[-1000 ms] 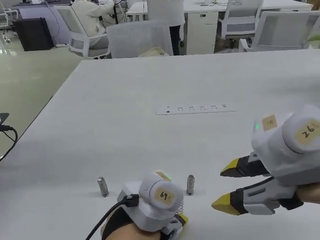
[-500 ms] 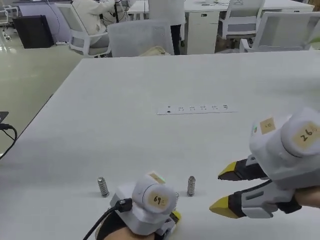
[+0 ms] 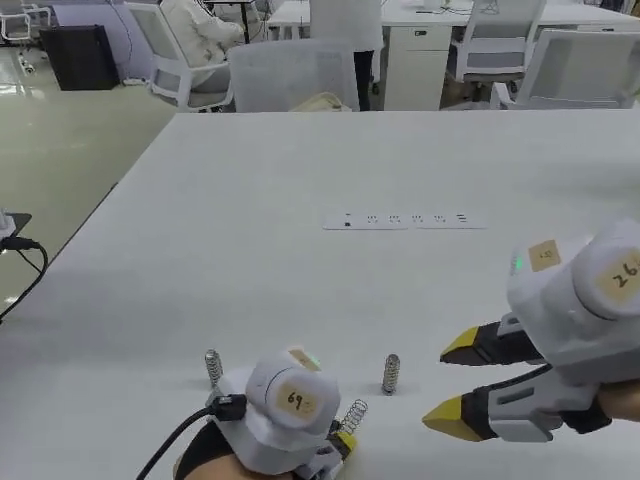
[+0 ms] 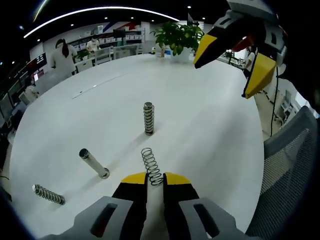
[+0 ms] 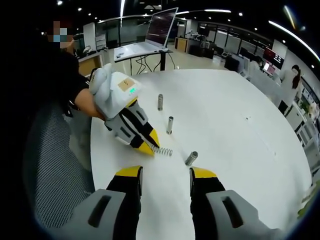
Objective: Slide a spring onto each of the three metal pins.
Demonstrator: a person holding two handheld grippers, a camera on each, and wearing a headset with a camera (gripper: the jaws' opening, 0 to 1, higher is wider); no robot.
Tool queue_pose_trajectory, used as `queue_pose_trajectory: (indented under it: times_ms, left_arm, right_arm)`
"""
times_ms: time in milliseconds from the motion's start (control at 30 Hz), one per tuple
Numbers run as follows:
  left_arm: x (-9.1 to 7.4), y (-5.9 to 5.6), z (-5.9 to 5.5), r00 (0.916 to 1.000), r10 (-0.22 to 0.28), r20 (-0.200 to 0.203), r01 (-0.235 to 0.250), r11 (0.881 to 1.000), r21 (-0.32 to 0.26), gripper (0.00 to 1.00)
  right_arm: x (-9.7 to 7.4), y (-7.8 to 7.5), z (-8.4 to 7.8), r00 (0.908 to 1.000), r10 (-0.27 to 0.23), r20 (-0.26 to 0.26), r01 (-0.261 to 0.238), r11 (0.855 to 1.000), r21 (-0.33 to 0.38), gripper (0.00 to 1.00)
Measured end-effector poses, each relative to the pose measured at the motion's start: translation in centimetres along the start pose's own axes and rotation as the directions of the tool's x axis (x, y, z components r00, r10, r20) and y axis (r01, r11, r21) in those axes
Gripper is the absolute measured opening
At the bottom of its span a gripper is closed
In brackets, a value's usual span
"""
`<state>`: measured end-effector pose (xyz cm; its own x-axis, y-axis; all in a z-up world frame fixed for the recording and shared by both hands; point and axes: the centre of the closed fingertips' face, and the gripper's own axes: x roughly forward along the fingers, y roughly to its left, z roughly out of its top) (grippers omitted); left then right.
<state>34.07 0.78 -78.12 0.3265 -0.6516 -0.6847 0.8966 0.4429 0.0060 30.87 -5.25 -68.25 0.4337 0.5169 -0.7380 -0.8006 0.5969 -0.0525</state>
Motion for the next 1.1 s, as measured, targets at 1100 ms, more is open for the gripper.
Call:
queue_pose_trajectory:
  times_ms: [1100]
  left_arm:
    - [-13.4, -2.3, -0.7, 0.9435, -0.261, 0.204, 0.234, 0.961, 0.148, 0.04]
  right_arm:
    - [3.3, 7.8, 6.1, 0.9764, 0.216, -0.008, -0.213, 0.955, -0.207, 0.32]
